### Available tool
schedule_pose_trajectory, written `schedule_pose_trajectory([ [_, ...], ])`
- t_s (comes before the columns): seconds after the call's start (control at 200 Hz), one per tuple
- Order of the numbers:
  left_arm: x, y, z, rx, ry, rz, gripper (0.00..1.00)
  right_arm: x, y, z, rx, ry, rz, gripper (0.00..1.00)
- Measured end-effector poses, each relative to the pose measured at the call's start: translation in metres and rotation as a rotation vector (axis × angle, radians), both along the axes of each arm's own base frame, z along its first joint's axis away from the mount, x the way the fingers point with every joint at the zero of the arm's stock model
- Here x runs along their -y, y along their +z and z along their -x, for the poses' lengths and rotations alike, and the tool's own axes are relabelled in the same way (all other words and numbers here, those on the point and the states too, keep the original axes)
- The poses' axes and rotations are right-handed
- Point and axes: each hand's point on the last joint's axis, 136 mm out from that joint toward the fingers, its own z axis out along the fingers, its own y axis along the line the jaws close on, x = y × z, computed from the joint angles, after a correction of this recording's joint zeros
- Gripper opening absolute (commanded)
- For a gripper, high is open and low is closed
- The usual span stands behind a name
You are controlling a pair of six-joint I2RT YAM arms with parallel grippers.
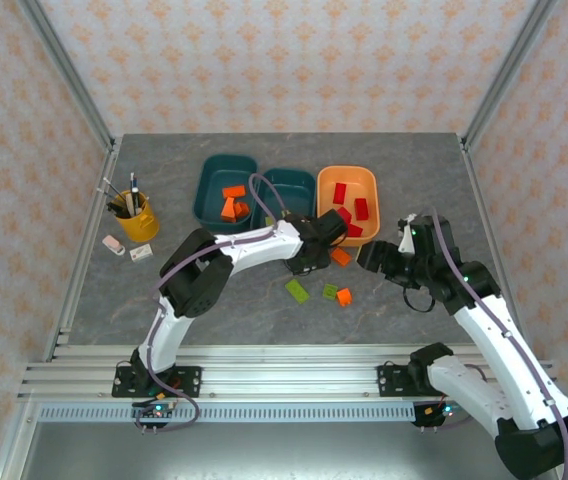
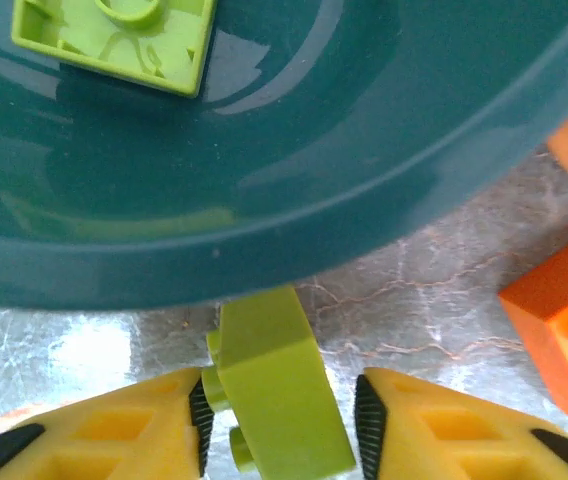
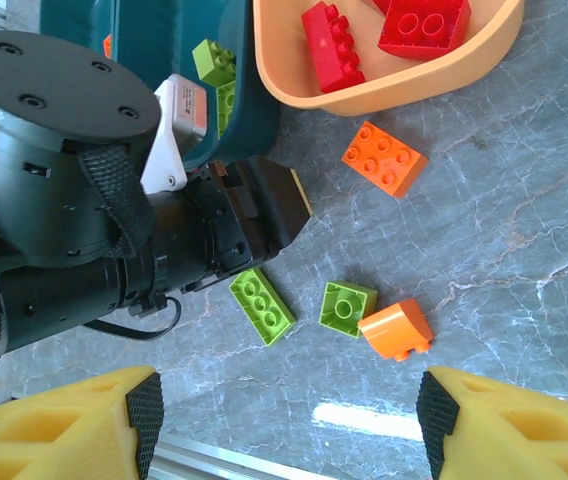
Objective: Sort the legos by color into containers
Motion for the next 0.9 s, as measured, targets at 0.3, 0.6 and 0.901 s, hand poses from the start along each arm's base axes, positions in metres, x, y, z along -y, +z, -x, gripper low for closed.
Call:
schedule_pose_trajectory([
  [0.3,-0.005,-0.006,-0.001,-0.007,-0.012,-0.043,0.19,0.0,-0.001,0.0,-0.004,-0.001,0.002,0.68],
  [0.6,-0.014,0.048,0.017,0.03,-0.052,-0.01,0.18,-0.002,0.003,-0.001,0.001,0.002,-0.015,0.68],
  [0.901,-0.061,0.148,-0.039,0.19,-0.001,0.102,0.18,-0.023,0.034,-0.038,0.071,-0.055,-0.171,0.68],
])
